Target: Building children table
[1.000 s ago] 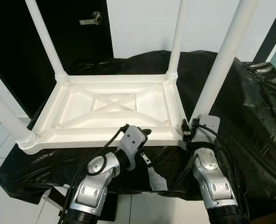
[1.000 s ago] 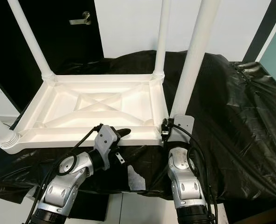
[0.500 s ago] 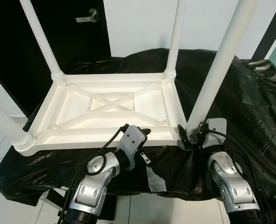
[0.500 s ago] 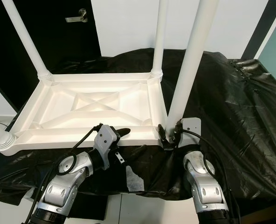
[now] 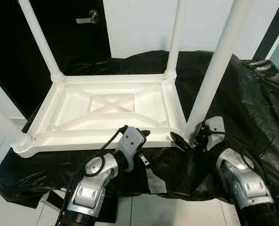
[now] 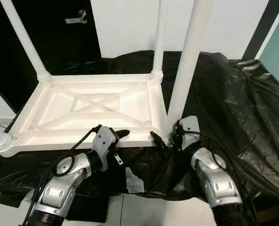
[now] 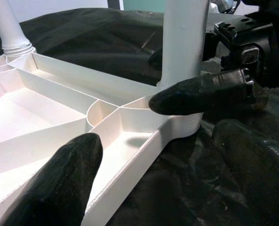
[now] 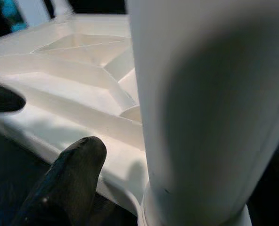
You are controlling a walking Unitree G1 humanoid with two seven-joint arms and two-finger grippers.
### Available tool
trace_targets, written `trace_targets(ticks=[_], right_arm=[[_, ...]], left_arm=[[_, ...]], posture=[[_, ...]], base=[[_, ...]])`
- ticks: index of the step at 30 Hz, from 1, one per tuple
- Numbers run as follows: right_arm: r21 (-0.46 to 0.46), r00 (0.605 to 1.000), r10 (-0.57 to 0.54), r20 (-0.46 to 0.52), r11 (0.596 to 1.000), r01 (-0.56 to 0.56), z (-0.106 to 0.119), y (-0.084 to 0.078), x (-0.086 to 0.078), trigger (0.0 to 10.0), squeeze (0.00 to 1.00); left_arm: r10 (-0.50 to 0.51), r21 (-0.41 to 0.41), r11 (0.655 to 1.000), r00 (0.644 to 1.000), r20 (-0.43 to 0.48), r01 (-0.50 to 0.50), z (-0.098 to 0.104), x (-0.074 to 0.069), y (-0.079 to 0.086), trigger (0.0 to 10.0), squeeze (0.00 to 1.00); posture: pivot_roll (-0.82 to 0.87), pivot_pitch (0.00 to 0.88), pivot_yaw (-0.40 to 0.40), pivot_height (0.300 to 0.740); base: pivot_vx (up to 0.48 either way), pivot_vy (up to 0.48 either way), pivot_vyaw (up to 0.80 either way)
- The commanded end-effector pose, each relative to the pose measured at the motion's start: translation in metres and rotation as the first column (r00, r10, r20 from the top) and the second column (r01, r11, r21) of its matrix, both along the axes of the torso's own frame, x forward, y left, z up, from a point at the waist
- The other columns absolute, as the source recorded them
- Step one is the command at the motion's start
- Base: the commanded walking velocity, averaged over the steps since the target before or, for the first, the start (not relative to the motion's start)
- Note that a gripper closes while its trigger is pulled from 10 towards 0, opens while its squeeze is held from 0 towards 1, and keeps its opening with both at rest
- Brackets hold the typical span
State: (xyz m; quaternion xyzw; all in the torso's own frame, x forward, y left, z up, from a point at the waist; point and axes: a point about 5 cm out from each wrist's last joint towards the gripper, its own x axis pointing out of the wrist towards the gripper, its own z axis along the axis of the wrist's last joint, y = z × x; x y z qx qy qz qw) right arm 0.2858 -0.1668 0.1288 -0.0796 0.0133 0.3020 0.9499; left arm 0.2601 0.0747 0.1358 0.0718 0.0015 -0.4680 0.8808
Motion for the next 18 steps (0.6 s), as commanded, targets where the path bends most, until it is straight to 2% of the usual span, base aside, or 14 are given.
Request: trace_targets(ticks=[1,2,3,4,5,9,14,15,16,17,18], right_arm=[[-0.052,0.996,0.087,-0.010,0.995,-0.088,0.000,0.001,0.005,9.2,0.00],[-0.052,0.996,0.087,-0.010,0.995,-0.088,0.000,0.001,0.005,9.2,0.00],[-0.090,0.992,0.122,-0.013,0.988,-0.122,0.003,-0.002,0.010,4.7,0.00],[-0.090,0.992,0.122,-0.013,0.988,-0.122,0.003,-0.002,0.010,4.7,0.00],[-0.121,0.988,0.151,-0.016,0.981,-0.152,0.005,-0.004,0.014,0.0,0.00],[-0.170,0.979,0.201,-0.030,0.964,-0.203,0.007,-0.007,0.018,0.0,0.00],[-0.165,0.977,0.208,-0.039,0.963,-0.212,0.006,-0.008,0.019,0.0,0.00],[-0.135,0.982,0.179,-0.054,0.973,-0.185,0.004,-0.008,0.017,0.0,0.00],[-0.128,0.987,0.151,-0.063,0.979,-0.158,0.002,-0.008,0.017,4.9,0.00],[-0.128,0.987,0.151,-0.063,0.979,-0.158,0.002,-0.008,0.017,4.9,0.00],[-0.118,0.993,0.104,-0.064,0.987,-0.111,0.001,-0.009,0.018,10.0,0.00]], left_arm=[[0.038,0.004,0.999,0.999,0.009,-0.038,0.002,0.000,0.000,10.0,0.00],[0.038,0.004,0.999,0.999,0.009,-0.038,0.002,0.000,0.000,10.0,0.00],[0.035,0.007,0.999,0.999,0.009,-0.036,0.002,-0.001,0.001,10.0,0.00],[0.035,0.007,0.999,0.999,0.009,-0.036,0.002,-0.001,0.001,10.0,0.00],[0.036,0.009,0.999,0.999,0.009,-0.036,0.002,-0.001,0.001,10.0,0.00],[0.038,0.017,0.999,0.999,0.010,-0.038,0.001,-0.002,0.001,10.0,0.00],[0.046,0.018,0.999,0.999,0.011,-0.046,0.001,-0.002,0.002,10.0,0.00],[0.053,0.014,0.998,0.999,0.011,-0.053,0.001,-0.003,0.001,10.0,0.00],[0.055,0.012,0.998,0.998,0.010,-0.055,0.001,-0.003,0.001,10.0,0.00],[0.055,0.012,0.998,0.998,0.010,-0.055,0.001,-0.003,0.001,10.0,0.00],[0.057,0.011,0.998,0.998,0.009,-0.057,0.001,-0.003,0.002,10.0,0.00]], posture=[[-0.02,0.000,0.016,0.740],[-0.02,0.000,0.016,0.740],[-0.02,0.000,0.016,0.740],[-0.02,0.000,0.016,0.740],[-0.01,0.000,0.016,0.740],[0.00,0.000,0.006,0.740],[0.00,0.000,-0.002,0.740],[0.00,0.000,-0.011,0.740],[0.00,0.000,-0.011,0.740],[0.00,0.000,-0.011,0.740],[0.00,0.000,-0.010,0.740]], base=[[0.000,0.000,0.00],[0.000,0.000,0.00],[0.000,0.000,0.00],[0.000,0.000,0.00],[0.000,0.000,0.00],[0.000,0.000,0.00],[0.000,0.000,0.00],[0.000,0.000,0.00],[0.000,0.000,0.00],[0.000,0.000,0.00],[0.000,0.000,0.00]])
